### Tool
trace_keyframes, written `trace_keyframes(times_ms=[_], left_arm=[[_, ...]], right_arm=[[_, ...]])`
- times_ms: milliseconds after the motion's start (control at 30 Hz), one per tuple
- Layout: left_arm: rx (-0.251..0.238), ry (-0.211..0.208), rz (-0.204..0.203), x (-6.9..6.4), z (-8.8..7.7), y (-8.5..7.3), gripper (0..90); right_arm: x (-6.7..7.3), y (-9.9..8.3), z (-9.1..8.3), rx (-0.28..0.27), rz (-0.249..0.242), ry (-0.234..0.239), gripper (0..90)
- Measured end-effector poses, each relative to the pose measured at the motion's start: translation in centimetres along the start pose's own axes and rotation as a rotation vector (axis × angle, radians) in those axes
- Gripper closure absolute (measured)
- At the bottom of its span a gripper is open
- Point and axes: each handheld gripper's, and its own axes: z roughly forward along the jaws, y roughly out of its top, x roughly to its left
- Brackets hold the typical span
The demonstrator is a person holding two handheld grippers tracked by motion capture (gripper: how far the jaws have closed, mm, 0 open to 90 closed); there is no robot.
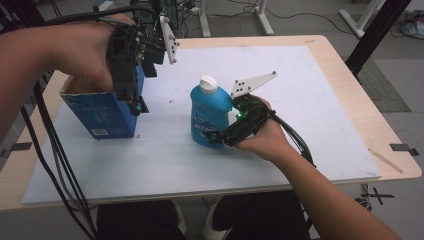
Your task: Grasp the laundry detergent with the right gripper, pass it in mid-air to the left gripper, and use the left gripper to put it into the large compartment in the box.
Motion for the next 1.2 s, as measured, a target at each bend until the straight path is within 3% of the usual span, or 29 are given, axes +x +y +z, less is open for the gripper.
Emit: trace_keyframes(times_ms=[400, 567, 1033, 1067, 1200], left_arm=[[-0.003, -0.003, 0.001, 0.1, 0.2, -0.1, 1.6], [-0.005, -0.003, 0.002, 0.1, 0.2, -0.2, 1.6], [-0.006, -0.003, -0.004, 0.3, 0.3, -0.5, 1.6], [-0.006, -0.002, -0.005, 0.3, 0.4, -0.5, 1.6], [-0.004, -0.003, -0.004, 0.3, 0.4, -0.5, 1.6]], right_arm=[[0.2, -0.4, 0.7, -0.068, 0.008, -0.013, 2.6], [0.2, -0.8, 0.8, -0.096, 0.001, -0.030, 12.9], [0.5, -1.3, 0.9, -0.128, -0.015, -0.063, 18.3], [0.6, -1.4, 0.8, -0.140, -0.020, -0.065, 23.5], [0.7, -1.5, 0.9, -0.150, -0.023, -0.070, 25.5]])
